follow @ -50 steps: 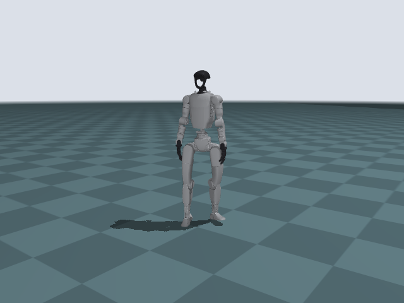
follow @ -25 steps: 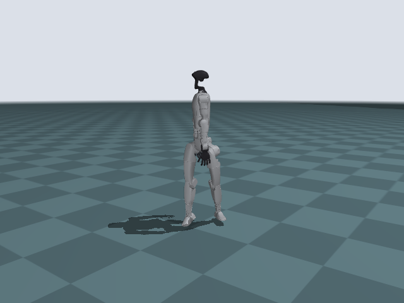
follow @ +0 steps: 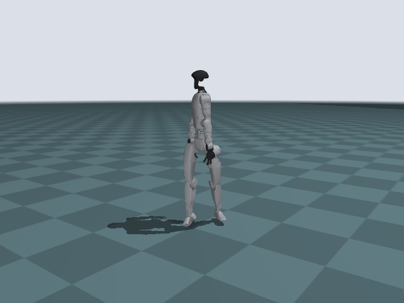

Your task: In place motions

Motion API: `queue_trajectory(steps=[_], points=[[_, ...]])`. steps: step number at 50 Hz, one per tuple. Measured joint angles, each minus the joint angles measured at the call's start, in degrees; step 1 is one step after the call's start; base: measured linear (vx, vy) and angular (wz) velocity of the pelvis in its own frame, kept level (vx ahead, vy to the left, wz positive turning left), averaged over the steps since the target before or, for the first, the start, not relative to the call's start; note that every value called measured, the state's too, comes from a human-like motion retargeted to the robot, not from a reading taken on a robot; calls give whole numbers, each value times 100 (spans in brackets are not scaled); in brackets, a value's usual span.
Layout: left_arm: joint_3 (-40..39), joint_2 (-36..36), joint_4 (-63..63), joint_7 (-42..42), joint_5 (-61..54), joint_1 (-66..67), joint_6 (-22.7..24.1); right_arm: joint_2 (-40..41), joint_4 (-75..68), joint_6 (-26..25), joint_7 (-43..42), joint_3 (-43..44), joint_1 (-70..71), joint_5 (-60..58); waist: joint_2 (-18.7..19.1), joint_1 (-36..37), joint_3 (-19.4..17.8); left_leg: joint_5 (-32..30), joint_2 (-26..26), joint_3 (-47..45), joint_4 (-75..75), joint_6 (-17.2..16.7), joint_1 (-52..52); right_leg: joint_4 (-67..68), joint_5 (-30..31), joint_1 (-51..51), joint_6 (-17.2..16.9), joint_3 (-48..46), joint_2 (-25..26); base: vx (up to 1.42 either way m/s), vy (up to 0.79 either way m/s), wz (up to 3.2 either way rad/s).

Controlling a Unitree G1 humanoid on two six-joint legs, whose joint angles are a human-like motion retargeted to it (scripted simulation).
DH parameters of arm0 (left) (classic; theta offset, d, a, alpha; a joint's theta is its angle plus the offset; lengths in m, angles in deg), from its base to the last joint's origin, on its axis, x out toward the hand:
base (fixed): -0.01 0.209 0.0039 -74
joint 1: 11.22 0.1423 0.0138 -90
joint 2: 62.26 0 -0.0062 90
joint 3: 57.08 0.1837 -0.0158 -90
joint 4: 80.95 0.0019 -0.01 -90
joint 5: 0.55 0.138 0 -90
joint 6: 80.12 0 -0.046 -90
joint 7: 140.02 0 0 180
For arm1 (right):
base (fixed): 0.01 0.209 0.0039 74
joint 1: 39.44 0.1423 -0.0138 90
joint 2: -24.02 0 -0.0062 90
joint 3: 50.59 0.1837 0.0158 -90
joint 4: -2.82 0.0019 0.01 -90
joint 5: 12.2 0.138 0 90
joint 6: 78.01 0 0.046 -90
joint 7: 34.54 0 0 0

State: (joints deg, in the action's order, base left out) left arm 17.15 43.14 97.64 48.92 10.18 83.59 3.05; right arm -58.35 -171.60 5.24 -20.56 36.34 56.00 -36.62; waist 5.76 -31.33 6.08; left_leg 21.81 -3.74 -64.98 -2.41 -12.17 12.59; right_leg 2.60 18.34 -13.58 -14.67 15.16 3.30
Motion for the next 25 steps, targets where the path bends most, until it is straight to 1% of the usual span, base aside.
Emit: queue_trajectory(steps=[3,7,13,17,25], points=[[-23,-16,20,5,-28,24,-4,-9,112,21,9,-3,78,6,10,143,0,4,-11,48,-7,13,-32,0,-32,12,50,-40,-33,2,-4,26],[-59,-55,29,-9,-32,38,-17,24,156,41,-7,-81,171,64,46,253,-17,-1,-48,106,-8,44,-72,-5,-118,64,291,-24,-15,4,-9,30],[-29,-107,-86,-11,-2,-108,-26,62,67,91,2,-115,98,154,21,345,-76,-18,-102,519,34,178,-168,53,-349,235,551,-280,-126,8,-12,97],[36,-94,-227,89,-27,-225,4,24,-135,107,9,-37,-93,71,-81,550,-61,-35,-120,906,55,296,-250,59,-520,435,608,-751,-347,14,-17,143],[264,-116,-371,336,-20,-498,2,-79,-573,84,21,202,-367,-81,-318,988,-21,-134,-123,1950,-52,555,-724,-13,-870,919,615,-2185,-890,15,-16,176]])
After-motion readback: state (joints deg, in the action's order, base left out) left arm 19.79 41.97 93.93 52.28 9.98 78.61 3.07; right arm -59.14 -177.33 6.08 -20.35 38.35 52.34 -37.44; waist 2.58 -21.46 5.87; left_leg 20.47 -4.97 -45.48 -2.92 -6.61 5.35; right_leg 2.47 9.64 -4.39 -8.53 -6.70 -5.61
